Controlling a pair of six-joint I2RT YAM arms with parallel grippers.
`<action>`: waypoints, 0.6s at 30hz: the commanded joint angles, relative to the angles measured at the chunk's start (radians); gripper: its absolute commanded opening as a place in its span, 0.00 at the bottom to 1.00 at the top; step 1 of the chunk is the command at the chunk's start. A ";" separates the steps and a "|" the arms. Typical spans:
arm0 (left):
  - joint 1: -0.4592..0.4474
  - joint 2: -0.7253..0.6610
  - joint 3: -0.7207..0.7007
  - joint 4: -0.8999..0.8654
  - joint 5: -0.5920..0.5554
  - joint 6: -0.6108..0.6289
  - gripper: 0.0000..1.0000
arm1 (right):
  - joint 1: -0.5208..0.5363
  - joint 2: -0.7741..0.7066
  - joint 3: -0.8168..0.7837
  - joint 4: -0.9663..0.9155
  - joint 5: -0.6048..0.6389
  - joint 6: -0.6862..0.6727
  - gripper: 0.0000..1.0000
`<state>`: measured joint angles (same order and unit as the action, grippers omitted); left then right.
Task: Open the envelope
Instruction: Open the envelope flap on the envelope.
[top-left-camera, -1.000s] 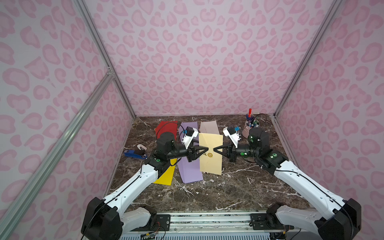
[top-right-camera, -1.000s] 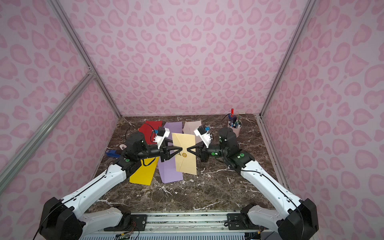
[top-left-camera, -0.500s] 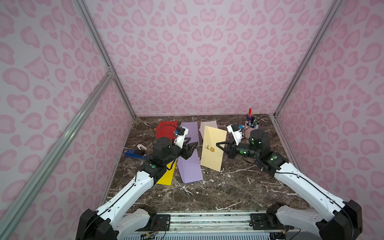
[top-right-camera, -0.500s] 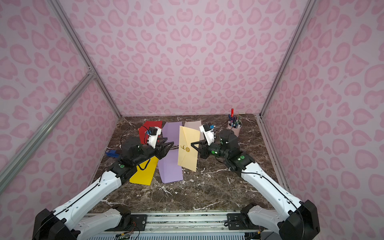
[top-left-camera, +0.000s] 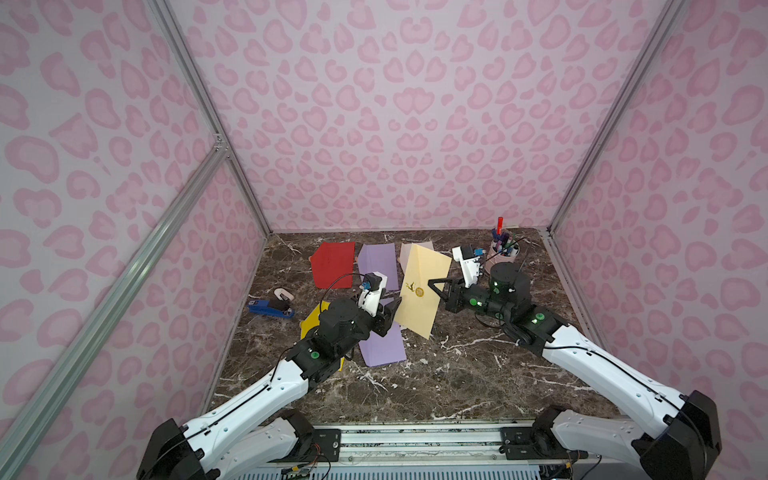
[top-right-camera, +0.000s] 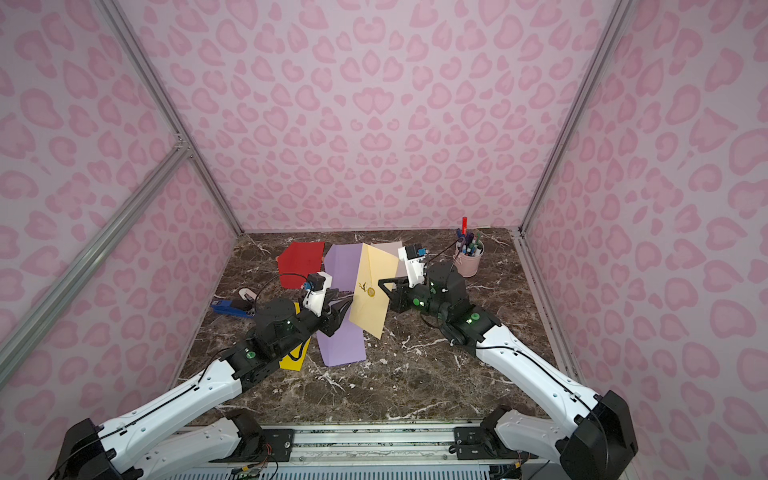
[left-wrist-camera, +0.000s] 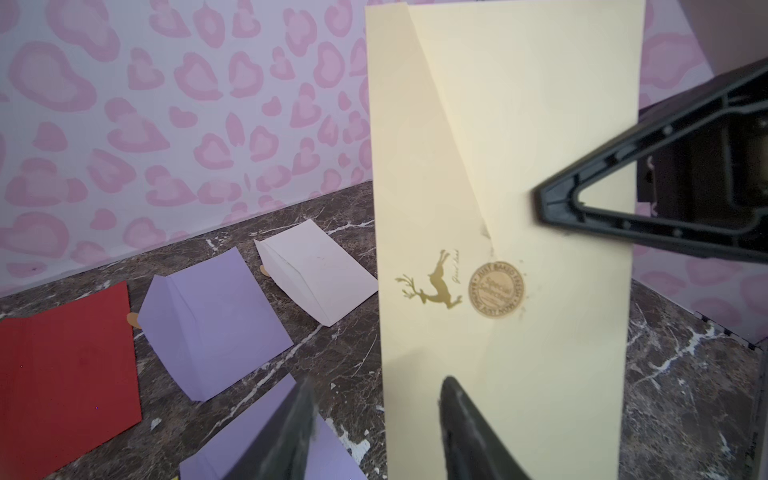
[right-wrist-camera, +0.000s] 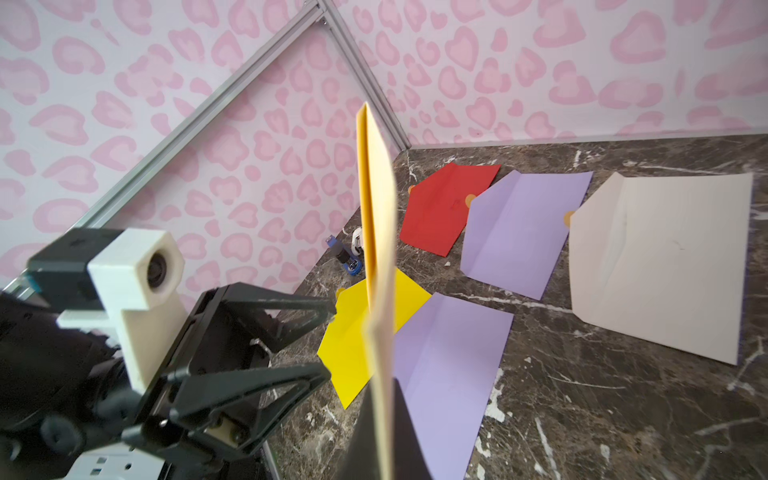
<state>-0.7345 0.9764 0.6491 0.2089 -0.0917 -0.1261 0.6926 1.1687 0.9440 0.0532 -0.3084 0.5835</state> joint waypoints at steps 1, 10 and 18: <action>-0.026 -0.006 -0.012 0.059 -0.094 0.023 0.52 | 0.013 0.003 0.018 0.022 0.041 0.024 0.00; -0.176 0.059 0.005 0.093 -0.280 0.091 0.52 | 0.046 0.034 0.062 -0.011 0.084 0.021 0.00; -0.222 0.112 0.036 0.080 -0.435 0.108 0.52 | 0.053 0.030 0.071 -0.022 0.090 0.019 0.00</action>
<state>-0.9497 1.0763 0.6727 0.2726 -0.4324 -0.0376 0.7444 1.2037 1.0054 0.0257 -0.2272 0.6022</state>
